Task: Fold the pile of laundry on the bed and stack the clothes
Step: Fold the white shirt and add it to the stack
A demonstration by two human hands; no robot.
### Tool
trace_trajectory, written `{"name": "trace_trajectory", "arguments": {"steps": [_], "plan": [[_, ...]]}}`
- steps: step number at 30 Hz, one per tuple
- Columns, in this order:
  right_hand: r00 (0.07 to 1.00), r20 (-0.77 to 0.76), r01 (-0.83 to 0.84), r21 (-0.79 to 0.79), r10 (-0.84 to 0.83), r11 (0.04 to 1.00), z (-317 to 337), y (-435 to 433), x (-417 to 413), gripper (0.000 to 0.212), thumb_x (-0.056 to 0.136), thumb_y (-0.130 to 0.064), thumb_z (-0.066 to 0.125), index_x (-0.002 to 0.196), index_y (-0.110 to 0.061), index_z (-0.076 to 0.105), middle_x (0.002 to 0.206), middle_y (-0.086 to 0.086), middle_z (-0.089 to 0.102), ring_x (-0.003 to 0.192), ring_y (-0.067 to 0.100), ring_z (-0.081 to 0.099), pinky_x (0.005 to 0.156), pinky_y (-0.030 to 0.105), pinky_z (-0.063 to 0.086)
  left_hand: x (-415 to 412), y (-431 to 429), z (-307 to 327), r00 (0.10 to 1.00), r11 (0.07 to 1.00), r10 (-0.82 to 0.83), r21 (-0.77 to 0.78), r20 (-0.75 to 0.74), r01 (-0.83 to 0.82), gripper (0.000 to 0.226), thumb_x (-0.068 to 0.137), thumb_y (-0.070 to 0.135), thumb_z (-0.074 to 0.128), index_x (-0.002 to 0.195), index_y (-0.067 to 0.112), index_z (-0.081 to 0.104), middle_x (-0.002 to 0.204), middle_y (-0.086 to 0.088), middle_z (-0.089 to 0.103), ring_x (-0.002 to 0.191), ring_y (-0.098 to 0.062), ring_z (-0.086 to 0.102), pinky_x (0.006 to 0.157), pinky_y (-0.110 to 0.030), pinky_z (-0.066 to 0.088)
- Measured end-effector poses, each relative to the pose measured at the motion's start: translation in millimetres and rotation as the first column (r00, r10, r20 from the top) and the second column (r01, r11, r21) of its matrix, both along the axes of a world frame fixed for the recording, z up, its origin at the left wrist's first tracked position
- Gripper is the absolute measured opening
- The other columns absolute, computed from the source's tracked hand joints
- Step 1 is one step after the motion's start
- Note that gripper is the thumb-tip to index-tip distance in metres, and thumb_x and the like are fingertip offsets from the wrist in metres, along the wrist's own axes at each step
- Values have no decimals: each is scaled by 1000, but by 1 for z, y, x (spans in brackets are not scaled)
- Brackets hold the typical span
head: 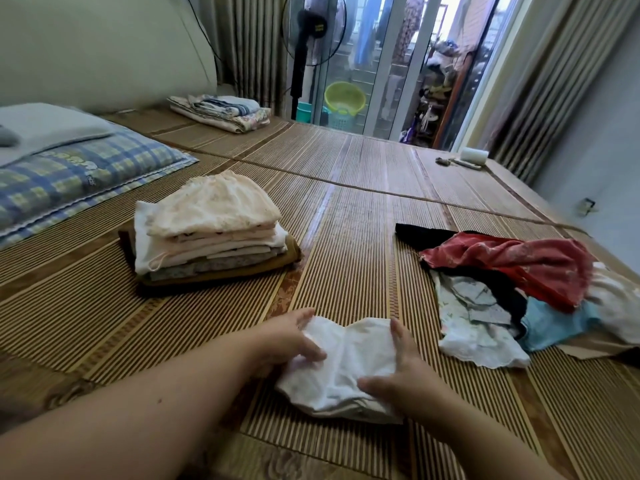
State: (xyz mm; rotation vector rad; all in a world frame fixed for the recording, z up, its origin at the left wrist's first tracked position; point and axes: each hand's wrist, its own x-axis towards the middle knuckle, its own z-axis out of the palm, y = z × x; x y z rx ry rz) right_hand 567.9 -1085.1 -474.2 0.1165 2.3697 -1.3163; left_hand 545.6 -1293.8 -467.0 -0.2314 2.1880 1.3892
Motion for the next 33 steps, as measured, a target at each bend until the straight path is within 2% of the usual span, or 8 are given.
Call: {"name": "trace_trajectory", "arguments": {"steps": [2,7,13,17,21,24,29,33], "plan": [[997,-62,-43,62,47,997,-2,-1,0,109,74,-17,80,151,-41,7,155,5,23,96,11,53,54,15,52,1,-2,3,993,993,-112,-15,32,113,87,81,10,72,149,40,26,156,-3,26,129,-29,43,105,-45,44],[999,-34,-42,1,42,999,-1,5,-6,71,75,-11,78,135,-33,49,145,4,41,100,18,64,80,33,59,5,-3,-3,991,995,-98,-24,-94,96,63,81,-2,54,131,36,57,142,0,44,114,-18,51,93,-31,51],[997,-70,-18,-91,12,996,14,3,-18,82,74,8,72,143,-21,40,141,9,48,75,13,70,57,18,54,3,-20,-2,985,994,84,88,-150,-71,47,90,-2,47,119,31,64,138,-2,47,104,-14,55,83,-26,56],[992,-115,-60,-153,42,986,49,-23,-40,86,70,11,73,141,-27,44,143,15,42,79,29,71,59,29,57,-3,-35,3,968,973,182,175,-175,-151,48,91,-5,46,120,29,63,124,2,52,103,-13,57,74,-22,56],[941,-293,-216,-135,170,967,109,-71,-75,84,71,6,75,138,-37,47,137,10,41,78,26,71,65,35,60,-17,-67,29,908,867,372,422,-191,-267,40,86,-7,59,114,22,65,112,-6,68,94,-23,70,78,-37,60],[878,-393,-339,-106,274,935,151,-115,-108,85,72,4,76,139,-39,46,138,9,39,88,27,69,74,38,61,-32,-111,67,837,757,509,567,-200,-324,41,87,-13,53,111,18,64,104,-8,70,80,-23,71,58,-30,59],[805,-499,-451,-161,322,878,176,-185,-160,82,75,5,73,140,-37,45,140,10,35,101,32,62,80,42,59,-56,-188,128,667,821,564,419,-487,-388,55,87,-17,45,109,29,66,109,-3,67,78,-16,68,59,-21,58],[855,-432,-430,-278,288,859,147,-225,-200,80,77,9,69,144,-25,41,138,11,43,103,31,61,83,40,57,-82,-223,139,580,854,476,190,-661,-485,50,91,-10,48,127,24,60,100,3,62,63,-1,58,47,-5,40]]}}
